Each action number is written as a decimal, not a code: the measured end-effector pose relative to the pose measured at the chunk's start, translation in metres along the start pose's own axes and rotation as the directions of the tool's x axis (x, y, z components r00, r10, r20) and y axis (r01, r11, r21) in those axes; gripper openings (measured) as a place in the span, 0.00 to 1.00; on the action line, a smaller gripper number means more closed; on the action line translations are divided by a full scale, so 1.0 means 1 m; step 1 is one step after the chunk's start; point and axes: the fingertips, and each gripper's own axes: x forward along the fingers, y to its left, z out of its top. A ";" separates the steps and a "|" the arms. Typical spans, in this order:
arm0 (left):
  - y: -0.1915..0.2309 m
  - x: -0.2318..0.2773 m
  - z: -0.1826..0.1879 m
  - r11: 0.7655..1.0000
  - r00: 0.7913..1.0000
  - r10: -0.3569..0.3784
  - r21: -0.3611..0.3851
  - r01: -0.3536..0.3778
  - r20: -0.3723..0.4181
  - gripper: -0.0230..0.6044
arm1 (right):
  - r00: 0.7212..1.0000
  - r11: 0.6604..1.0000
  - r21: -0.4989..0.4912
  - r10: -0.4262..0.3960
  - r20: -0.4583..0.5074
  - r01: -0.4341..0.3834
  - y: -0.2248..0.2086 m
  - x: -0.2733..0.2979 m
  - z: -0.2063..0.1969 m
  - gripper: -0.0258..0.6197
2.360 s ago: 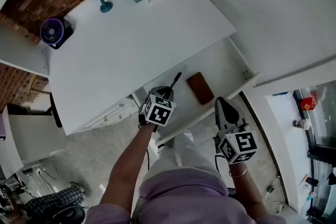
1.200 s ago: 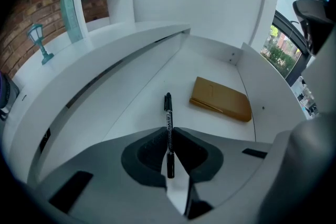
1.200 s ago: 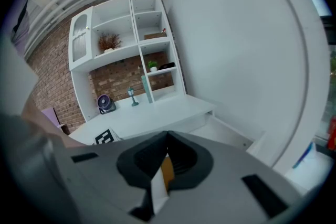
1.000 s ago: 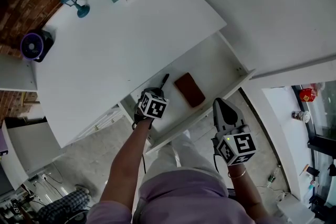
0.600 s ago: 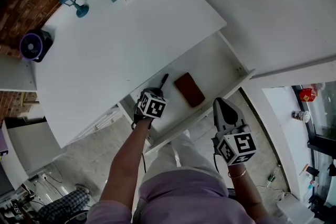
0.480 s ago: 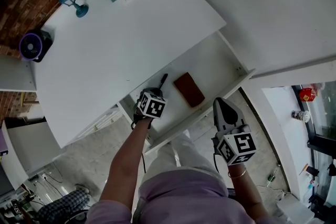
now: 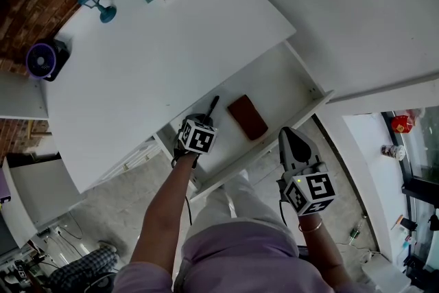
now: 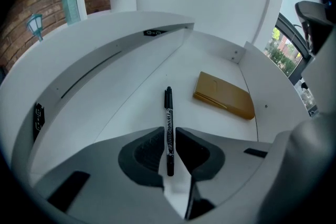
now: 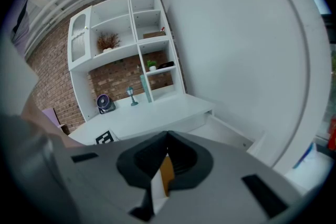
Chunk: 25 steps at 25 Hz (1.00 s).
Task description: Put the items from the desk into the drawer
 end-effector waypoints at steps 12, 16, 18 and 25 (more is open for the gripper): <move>0.009 -0.061 0.030 0.997 0.982 0.050 -0.073 -0.037 0.184 0.11 | 0.998 0.998 -0.031 0.059 0.019 -0.058 0.024 0.002 0.007 0.05; 0.015 -0.094 0.038 0.993 0.961 0.076 -0.103 -0.050 0.268 0.10 | 0.996 0.996 -0.048 0.081 0.029 -0.079 0.037 0.000 0.010 0.05; 0.020 -0.111 0.042 0.991 0.946 0.095 -0.116 -0.062 0.310 0.10 | 0.995 0.994 -0.058 0.094 0.034 -0.091 0.044 -0.001 0.012 0.05; 0.029 -0.162 0.039 0.982 0.908 0.136 -0.172 -0.072 0.396 0.08 | 0.991 0.989 -0.092 0.123 0.045 -0.118 0.065 -0.004 0.018 0.04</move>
